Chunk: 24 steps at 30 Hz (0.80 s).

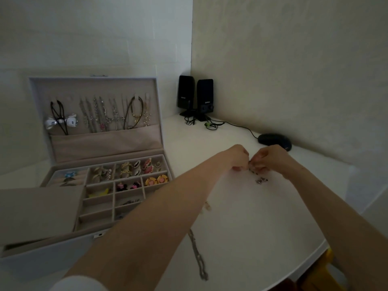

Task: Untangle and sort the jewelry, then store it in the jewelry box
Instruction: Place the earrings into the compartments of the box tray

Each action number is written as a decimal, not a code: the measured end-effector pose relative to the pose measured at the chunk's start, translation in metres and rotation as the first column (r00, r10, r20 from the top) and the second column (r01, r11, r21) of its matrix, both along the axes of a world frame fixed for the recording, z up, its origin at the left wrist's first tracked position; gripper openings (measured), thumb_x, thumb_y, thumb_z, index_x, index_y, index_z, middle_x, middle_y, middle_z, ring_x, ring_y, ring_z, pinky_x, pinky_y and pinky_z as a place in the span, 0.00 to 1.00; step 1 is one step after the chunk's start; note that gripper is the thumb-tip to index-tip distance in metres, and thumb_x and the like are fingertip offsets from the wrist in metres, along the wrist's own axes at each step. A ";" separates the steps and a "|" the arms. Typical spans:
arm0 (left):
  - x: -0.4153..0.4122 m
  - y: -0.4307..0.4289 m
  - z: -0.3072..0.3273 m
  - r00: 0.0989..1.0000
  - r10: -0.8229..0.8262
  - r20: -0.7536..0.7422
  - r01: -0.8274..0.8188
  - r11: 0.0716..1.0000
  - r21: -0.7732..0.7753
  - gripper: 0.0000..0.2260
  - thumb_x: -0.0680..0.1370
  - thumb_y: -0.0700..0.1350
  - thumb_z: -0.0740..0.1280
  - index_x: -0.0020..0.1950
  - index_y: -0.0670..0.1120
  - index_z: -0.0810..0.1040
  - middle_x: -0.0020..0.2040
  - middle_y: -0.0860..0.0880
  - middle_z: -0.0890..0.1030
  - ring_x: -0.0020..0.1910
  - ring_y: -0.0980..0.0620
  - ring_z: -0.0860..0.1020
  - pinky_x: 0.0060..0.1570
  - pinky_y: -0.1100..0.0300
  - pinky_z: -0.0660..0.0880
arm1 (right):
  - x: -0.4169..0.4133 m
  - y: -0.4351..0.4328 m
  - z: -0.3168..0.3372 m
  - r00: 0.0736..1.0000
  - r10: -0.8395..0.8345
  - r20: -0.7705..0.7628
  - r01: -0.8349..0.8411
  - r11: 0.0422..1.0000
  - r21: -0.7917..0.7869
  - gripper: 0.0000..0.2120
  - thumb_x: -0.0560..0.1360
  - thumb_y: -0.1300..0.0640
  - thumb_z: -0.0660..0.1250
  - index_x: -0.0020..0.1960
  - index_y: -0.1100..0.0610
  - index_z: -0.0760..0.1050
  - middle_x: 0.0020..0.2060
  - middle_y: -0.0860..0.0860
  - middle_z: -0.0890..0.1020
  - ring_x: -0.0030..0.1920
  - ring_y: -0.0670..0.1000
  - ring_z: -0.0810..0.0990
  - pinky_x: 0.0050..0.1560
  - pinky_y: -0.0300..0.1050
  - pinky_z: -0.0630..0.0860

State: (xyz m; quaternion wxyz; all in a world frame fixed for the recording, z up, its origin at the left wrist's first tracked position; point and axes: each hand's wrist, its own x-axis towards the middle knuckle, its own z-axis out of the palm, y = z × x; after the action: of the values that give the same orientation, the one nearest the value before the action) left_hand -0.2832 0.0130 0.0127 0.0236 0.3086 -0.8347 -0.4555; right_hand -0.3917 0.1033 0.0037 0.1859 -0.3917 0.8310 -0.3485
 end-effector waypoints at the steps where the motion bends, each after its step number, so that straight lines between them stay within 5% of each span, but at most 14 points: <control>1: 0.002 0.000 0.000 1.000 0.016 -0.021 -0.015 0.999 0.030 0.20 0.75 0.31 0.65 0.67 0.38 0.70 0.58 0.41 0.77 0.49 0.47 0.77 0.48 0.58 0.76 | 0.001 0.000 0.002 0.999 0.013 0.031 -0.012 1.000 -0.026 0.07 0.67 0.67 0.75 0.44 0.66 0.81 0.39 0.63 0.84 0.35 0.54 0.82 0.44 0.45 0.81; 7: 0.017 -0.001 0.006 0.982 0.040 -0.185 -0.028 0.997 0.069 0.19 0.71 0.33 0.71 0.61 0.37 0.74 0.45 0.40 0.80 0.38 0.50 0.78 0.46 0.58 0.78 | 0.015 0.002 0.019 0.989 0.059 0.135 -0.045 0.994 -0.101 0.06 0.69 0.69 0.73 0.45 0.65 0.81 0.39 0.62 0.83 0.39 0.54 0.82 0.46 0.44 0.80; 10: 0.027 -0.001 0.012 0.969 0.058 -0.241 -0.054 0.998 0.026 0.14 0.71 0.36 0.73 0.54 0.37 0.76 0.45 0.38 0.82 0.39 0.47 0.81 0.49 0.55 0.80 | 0.022 0.007 0.024 0.976 0.148 0.160 -0.109 0.967 -0.230 0.01 0.71 0.66 0.72 0.41 0.62 0.80 0.35 0.59 0.83 0.36 0.53 0.82 0.38 0.39 0.81; 14: 0.043 -0.002 0.018 0.947 0.109 -0.302 -0.117 0.993 -0.007 0.08 0.70 0.35 0.74 0.42 0.41 0.76 0.44 0.37 0.82 0.42 0.41 0.83 0.49 0.52 0.80 | 0.033 0.012 0.028 0.957 0.240 0.163 -0.178 0.930 -0.323 0.01 0.72 0.64 0.71 0.42 0.62 0.81 0.35 0.58 0.84 0.38 0.53 0.84 0.42 0.41 0.81; 17: 0.052 -0.005 0.017 0.925 0.127 -0.358 -0.108 0.992 0.072 0.09 0.70 0.30 0.72 0.41 0.39 0.74 0.42 0.35 0.81 0.32 0.45 0.82 0.41 0.56 0.82 | 0.038 0.016 0.028 0.967 0.213 0.139 -0.153 0.922 -0.354 0.05 0.71 0.64 0.72 0.46 0.61 0.80 0.36 0.58 0.84 0.37 0.52 0.84 0.40 0.40 0.81; 21: 0.061 -0.004 0.016 0.921 0.128 -0.367 -0.099 0.990 0.097 0.10 0.70 0.30 0.73 0.39 0.39 0.73 0.40 0.36 0.79 0.26 0.51 0.80 0.32 0.62 0.80 | 0.022 0.025 0.021 0.972 0.068 -0.226 -0.062 0.998 0.031 0.10 0.67 0.55 0.77 0.46 0.53 0.80 0.37 0.47 0.81 0.36 0.47 0.81 0.44 0.43 0.76; 24: 0.067 -0.001 0.016 0.928 0.108 -0.356 -0.089 0.994 0.071 0.09 0.70 0.31 0.73 0.39 0.40 0.73 0.42 0.34 0.81 0.29 0.48 0.80 0.34 0.62 0.80 | 0.023 0.030 0.009 0.979 0.115 -0.171 -0.079 0.976 0.202 0.12 0.66 0.57 0.78 0.45 0.54 0.79 0.36 0.51 0.81 0.33 0.47 0.78 0.36 0.38 0.74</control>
State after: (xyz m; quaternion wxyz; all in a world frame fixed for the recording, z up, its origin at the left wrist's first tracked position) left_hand -0.2165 0.0124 0.0289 0.1904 0.2621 -0.7873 -0.5247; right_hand -0.3685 0.1333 0.0128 0.1635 -0.4421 0.8543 -0.2189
